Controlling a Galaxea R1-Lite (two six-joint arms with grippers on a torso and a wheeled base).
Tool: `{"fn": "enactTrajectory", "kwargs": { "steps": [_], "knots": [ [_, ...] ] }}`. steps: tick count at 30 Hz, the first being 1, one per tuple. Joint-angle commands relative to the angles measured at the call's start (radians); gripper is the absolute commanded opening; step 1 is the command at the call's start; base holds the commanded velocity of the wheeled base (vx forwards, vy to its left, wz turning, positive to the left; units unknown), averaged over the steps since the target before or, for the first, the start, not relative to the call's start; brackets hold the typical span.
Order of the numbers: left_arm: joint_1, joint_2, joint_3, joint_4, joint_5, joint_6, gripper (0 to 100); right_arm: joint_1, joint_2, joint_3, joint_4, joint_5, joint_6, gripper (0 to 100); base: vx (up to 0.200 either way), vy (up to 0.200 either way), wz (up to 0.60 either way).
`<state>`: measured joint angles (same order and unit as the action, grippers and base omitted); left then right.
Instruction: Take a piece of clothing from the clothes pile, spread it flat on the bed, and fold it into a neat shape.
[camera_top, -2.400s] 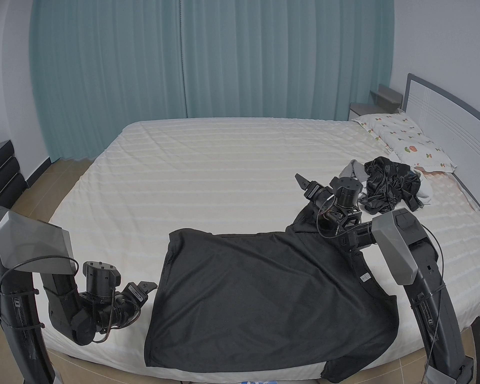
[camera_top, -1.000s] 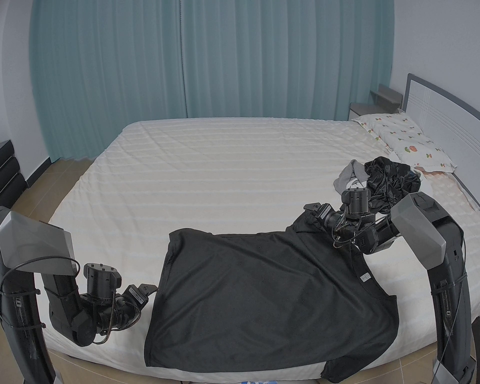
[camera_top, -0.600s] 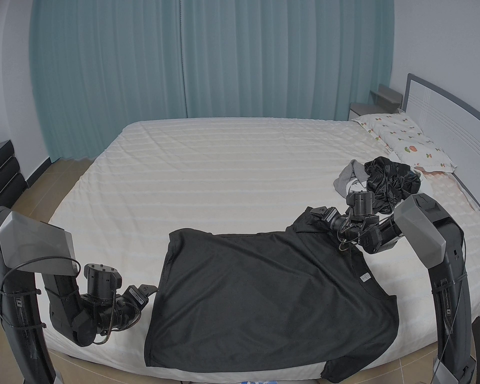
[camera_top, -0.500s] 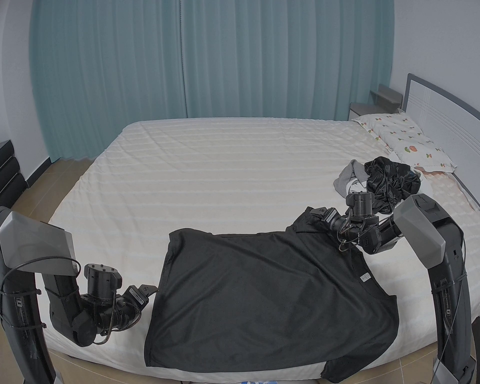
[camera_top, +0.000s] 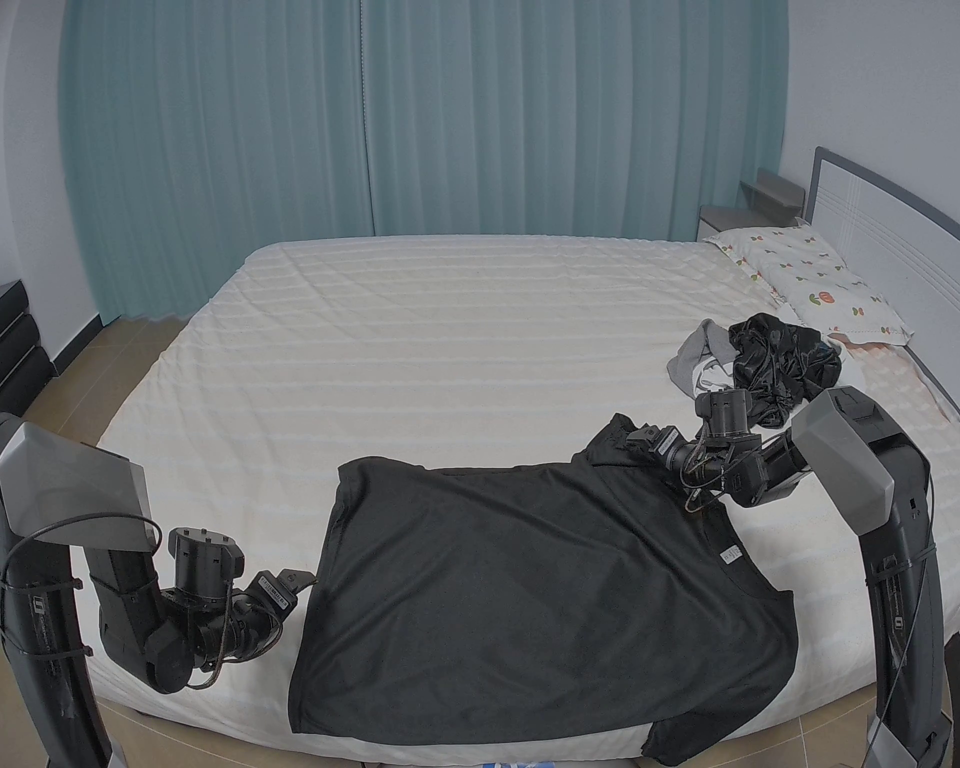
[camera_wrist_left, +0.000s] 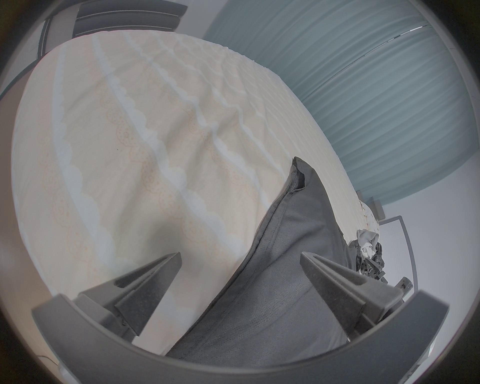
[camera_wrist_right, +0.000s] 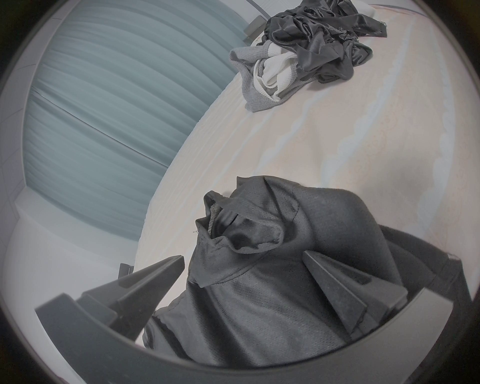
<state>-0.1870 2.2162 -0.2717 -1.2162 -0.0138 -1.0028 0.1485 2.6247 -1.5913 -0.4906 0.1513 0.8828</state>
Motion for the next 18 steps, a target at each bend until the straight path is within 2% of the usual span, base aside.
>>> {"fn": "enactTrajectory", "kwargs": {
  "steps": [1,4,9,11,12,18],
  "knots": [
    [0.0,0.0,0.0,0.0,0.0,0.0,100,0.008,0.035,-0.035,-0.005,-0.001,-0.001,100,0.0,0.0,0.0],
    [0.0,0.0,0.0,0.0,0.0,0.0,100,0.013,0.063,-0.099,-0.02,-0.004,0.002,100,0.0,0.0,0.0],
    [0.0,0.0,0.0,0.0,0.0,0.0,100,0.016,0.158,-0.289,-0.147,-0.006,-0.002,100,0.0,0.0,0.0],
    [-0.002,0.002,0.0,0.0,0.0,0.0,100,0.016,0.163,-0.296,-0.151,-0.007,-0.001,100,0.0,0.0,0.0],
    [-0.002,0.0,0.002,0.0,0.0,0.0,100,0.017,0.218,-0.409,-0.203,-0.012,-0.011,100,0.0,0.0,0.0],
    [0.0,0.002,0.002,0.0,0.0,0.0,100,0.019,0.179,-0.409,-0.282,-0.002,-0.018,100,0.0,0.0,0.0]
  ]
}}
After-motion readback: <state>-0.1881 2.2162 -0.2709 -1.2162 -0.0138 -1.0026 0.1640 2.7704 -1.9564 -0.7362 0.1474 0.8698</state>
